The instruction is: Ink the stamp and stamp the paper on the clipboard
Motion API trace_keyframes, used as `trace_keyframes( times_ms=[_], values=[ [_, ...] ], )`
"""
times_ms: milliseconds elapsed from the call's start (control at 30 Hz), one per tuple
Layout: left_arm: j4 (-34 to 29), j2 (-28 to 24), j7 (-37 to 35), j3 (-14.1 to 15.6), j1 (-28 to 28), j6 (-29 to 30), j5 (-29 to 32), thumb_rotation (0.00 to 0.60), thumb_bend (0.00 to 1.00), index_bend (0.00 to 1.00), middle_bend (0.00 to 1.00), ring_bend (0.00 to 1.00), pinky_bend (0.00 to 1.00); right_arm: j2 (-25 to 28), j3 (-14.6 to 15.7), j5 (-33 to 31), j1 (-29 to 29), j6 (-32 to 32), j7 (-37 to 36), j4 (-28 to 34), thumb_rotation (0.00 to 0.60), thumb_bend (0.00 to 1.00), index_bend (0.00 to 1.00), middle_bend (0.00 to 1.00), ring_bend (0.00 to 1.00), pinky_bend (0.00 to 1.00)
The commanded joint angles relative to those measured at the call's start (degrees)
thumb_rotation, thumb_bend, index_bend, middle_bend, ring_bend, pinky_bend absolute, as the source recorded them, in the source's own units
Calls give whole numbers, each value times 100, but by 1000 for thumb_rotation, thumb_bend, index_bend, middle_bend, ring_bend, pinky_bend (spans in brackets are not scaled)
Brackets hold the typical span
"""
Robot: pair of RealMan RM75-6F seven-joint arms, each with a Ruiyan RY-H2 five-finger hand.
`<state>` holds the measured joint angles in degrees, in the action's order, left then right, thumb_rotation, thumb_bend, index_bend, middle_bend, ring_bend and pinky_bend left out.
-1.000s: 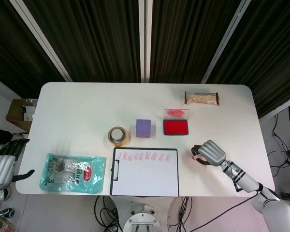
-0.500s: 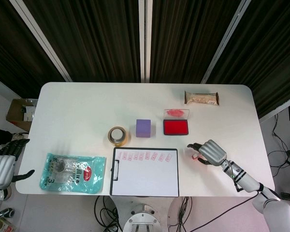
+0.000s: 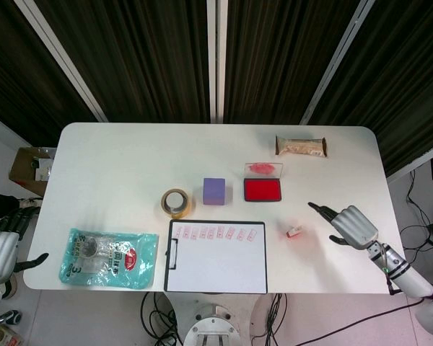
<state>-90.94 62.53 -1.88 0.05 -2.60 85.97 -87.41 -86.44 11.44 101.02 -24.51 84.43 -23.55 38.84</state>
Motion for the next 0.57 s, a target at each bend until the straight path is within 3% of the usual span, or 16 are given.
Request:
trace_keyframes(
  times_ms=[33,67,100,133,167,200,233,333,567],
  values=[
    [-67,-58,27,-13,20,35,9,600,0,139,150,122,246,1101,-565,-896,787,761,645,1468,600,130,0,310,857,989],
    [-100,-72,39,-19,22,51,3,600,0,139,150,122,246,1281,-666,-1159,957,750,857,1871,600,151,0,268,732,943],
    [-125,-78,55,-21,24,68,-12,600,0,139,150,122,246,1421,-727,-1395,1076,659,1080,2230,600,168,0,203,520,849],
    [-153,-84,83,-22,29,99,-38,600,0,139,150,121,246,1599,-802,-1683,1207,564,1491,2719,600,178,0,99,228,628],
    [-173,-86,105,-26,35,127,-57,600,0,139,150,122,246,1717,-839,-1866,1290,503,1791,3082,600,178,0,51,92,484],
    [-193,-88,122,-31,42,159,-76,600,0,139,150,122,246,1807,-882,-2053,1371,467,2077,3434,600,178,0,6,0,277],
    [-211,-88,133,-36,50,197,-96,600,0,139,150,122,246,1879,-905,-2202,1436,424,2324,3751,600,177,0,0,0,167],
    [-221,-82,180,-61,73,337,-186,600,0,139,150,122,246,2134,-886,-2589,1563,139,2885,4619,600,176,0,0,0,34],
    [-304,-177,211,-50,83,342,-211,600,0,139,150,122,246,2178,-1024,-2707,1714,132,3233,5135,600,174,0,0,0,0]
  ],
)
